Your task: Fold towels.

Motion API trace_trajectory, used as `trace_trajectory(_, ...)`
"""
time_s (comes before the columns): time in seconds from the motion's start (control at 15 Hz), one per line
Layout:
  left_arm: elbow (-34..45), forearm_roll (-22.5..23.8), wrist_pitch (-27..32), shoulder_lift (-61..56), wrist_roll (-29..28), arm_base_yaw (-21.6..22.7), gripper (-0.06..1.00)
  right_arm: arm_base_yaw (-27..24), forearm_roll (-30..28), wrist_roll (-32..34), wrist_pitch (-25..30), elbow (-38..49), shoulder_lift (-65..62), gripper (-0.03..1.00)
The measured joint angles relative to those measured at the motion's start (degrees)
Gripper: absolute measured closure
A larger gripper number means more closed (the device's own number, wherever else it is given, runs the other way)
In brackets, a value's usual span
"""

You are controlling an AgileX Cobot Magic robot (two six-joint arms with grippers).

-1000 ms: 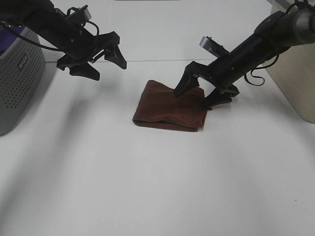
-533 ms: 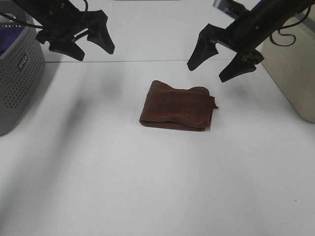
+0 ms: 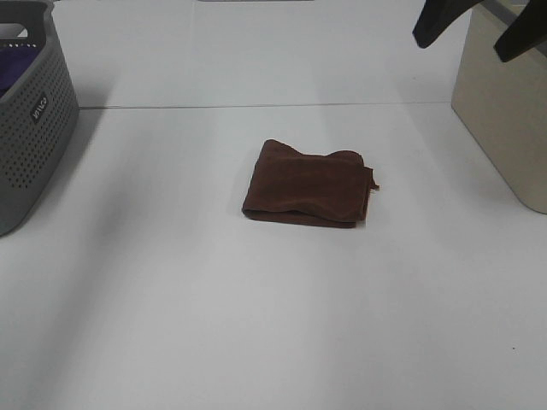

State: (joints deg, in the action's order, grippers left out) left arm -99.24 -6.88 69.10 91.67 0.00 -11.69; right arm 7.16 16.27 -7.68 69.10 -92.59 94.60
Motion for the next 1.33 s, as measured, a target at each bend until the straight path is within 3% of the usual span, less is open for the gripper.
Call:
trace_trajectory(0.27, 15.36, 4.24, 0.17, -18.16, -1.83, 0.00, 0.18, 0.00, -3.84, 0.06, 0.17, 13.64, -14.95, 0.00)
trace_trajectory(0.53, 38.85, 4.53, -0.11, -37.41, -1.83, 0.00, 0.18, 0.00, -7.10, 0.00, -2.41, 34.09, -32.09, 0.00)
trace_trajectory(0.8, 59.07, 4.58, -5.10, -55.46, 0.00, 0.00, 0.18, 0.00, -7.56, 0.00, -4.24, 52.65, -47.61, 0.00)
trace_trajectory(1.0, 67.04, 4.58, -9.28, -64.57, 0.46, 0.00, 0.18, 0.00, -7.79, 0.00, -6.93, 61.42, -58.56, 0.00)
trace_trajectory(1.2, 69.44, 4.58, -10.08, -67.09, 0.69, 0.00, 0.18, 0.00, -8.65, -0.06, -7.96, 63.20, -65.49, 0.00)
trace_trajectory(1.33, 69.84, 2.81, -10.26, -67.21, 5.16, 0.00, 0.18, 0.00, -10.60, -0.06, -7.96, 63.25, -69.67, 0.00)
